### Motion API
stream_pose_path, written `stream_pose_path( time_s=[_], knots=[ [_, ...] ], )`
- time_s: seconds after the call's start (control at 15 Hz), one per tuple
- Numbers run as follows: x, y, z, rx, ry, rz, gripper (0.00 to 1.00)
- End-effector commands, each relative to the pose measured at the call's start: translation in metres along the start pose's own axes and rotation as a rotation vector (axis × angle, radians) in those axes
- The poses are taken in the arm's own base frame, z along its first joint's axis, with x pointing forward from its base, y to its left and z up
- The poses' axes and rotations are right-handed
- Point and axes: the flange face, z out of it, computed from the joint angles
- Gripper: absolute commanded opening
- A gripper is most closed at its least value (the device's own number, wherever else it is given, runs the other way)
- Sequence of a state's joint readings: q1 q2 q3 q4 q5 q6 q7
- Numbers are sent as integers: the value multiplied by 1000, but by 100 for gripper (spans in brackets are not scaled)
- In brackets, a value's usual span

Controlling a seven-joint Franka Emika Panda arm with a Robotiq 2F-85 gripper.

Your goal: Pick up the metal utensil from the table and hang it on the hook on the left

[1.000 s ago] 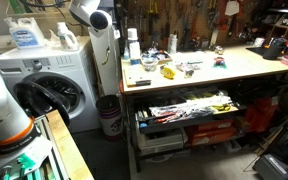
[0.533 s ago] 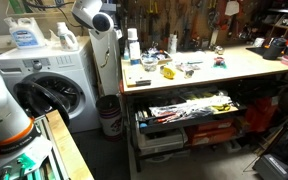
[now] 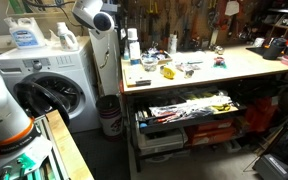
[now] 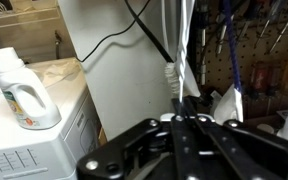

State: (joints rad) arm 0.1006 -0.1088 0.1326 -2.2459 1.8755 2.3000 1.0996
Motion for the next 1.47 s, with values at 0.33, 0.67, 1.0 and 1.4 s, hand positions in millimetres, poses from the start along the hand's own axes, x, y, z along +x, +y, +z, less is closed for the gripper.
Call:
stream_pose_path(
  time_s=[0.33, 0.67, 1.0, 1.4],
  knots=[
    [5, -7, -4, -11, 63, 54, 3],
    [3, -5, -10, -21, 104, 48, 50],
    [-2, 6, -27, -37, 273, 74, 87],
    [-11, 23, -62, -41, 623, 4, 100]
  ],
)
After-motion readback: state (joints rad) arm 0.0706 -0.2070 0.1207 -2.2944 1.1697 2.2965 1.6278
